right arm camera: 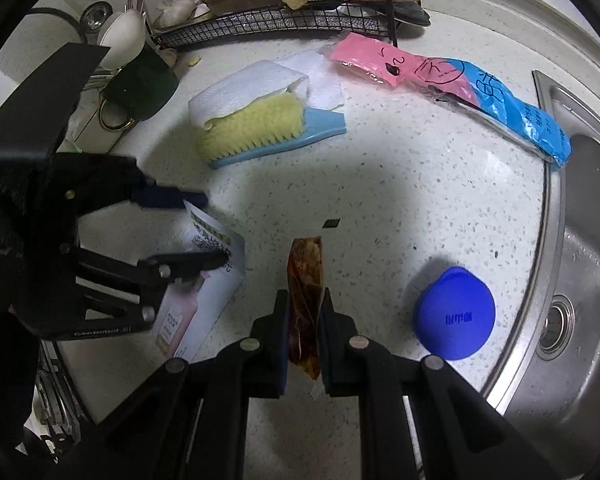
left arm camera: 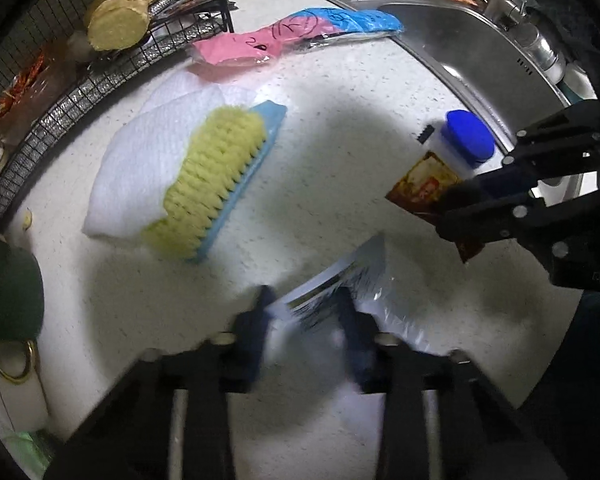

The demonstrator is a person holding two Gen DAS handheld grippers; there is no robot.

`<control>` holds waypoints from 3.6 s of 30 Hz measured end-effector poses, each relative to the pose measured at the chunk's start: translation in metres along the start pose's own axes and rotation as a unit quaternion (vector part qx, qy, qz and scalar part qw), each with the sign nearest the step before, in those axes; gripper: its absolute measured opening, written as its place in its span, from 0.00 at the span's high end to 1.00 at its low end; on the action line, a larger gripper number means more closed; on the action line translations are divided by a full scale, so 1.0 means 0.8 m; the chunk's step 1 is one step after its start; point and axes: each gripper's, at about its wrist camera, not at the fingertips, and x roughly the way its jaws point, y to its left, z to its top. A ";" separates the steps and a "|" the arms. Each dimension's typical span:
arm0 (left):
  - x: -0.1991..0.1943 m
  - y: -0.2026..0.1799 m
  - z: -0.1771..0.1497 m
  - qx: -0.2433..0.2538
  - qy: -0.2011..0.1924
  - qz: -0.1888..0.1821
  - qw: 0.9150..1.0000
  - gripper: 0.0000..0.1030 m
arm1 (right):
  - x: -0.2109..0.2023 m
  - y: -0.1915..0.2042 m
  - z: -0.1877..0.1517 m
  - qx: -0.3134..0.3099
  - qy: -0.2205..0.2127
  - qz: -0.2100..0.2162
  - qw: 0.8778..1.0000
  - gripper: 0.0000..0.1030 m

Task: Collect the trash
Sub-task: 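Grasp the white-and-pink sample packet with the left tool while the right tool holds the sachet, then carry the sample packet and brown sachet down toward the red bin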

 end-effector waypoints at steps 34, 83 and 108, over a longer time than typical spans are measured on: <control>-0.150 -0.190 -0.088 -0.119 -0.117 0.048 0.985 1.00 | -0.135 0.031 -0.170 -0.033 -0.116 0.019 0.993 0.89; 0.060 -0.501 -0.185 -0.064 -0.012 -0.017 0.998 1.00 | -0.085 -0.067 -0.463 0.095 -0.072 -0.023 0.993 0.89; 0.364 -0.520 -0.218 -0.017 0.049 -0.028 0.998 0.99 | 0.149 -0.183 -0.513 0.152 -0.054 -0.043 0.986 0.89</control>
